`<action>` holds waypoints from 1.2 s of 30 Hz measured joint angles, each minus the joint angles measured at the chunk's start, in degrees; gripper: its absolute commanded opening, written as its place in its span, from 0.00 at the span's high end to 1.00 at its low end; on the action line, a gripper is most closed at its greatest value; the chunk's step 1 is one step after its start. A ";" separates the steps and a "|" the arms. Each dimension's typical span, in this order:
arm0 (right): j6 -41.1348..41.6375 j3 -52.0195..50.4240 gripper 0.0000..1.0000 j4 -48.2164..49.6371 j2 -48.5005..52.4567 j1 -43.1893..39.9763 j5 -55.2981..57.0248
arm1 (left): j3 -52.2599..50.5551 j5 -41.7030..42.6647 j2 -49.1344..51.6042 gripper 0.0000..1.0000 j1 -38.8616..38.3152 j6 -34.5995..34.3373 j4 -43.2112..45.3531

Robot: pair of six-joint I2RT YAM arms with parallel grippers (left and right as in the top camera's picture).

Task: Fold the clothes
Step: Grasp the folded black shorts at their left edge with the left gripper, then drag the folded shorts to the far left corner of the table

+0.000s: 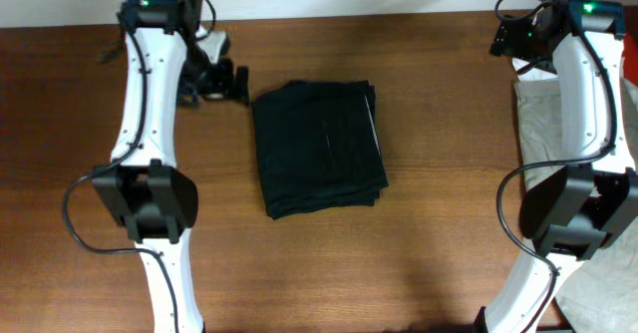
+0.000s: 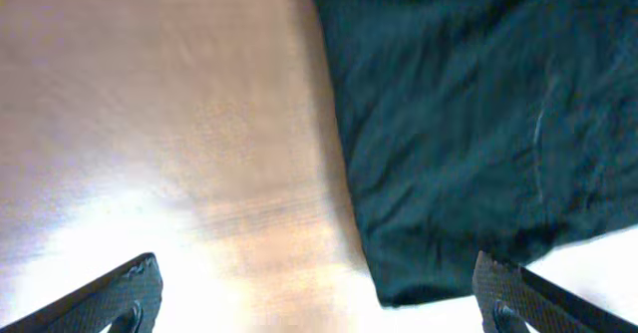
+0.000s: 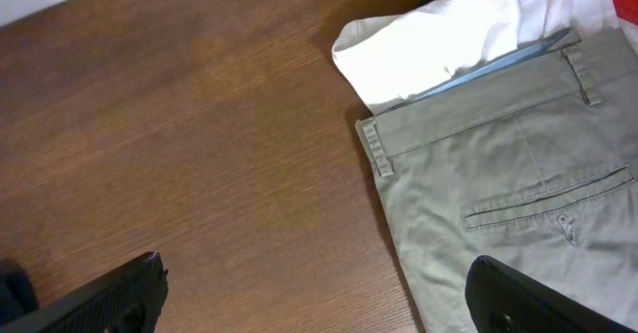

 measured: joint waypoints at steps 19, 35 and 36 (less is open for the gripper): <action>0.00 0.00 0.01 0.02 0.00 0.00 -0.02 | -37.90 15.98 0.59 0.80 -4.70 1.57 27.87; 0.00 0.00 0.01 0.04 0.00 0.00 0.00 | -39.91 11.15 0.48 0.99 25.38 -23.58 54.49; 0.00 0.02 0.01 0.04 0.00 0.00 0.00 | -39.91 10.16 0.48 0.99 30.12 -25.33 54.93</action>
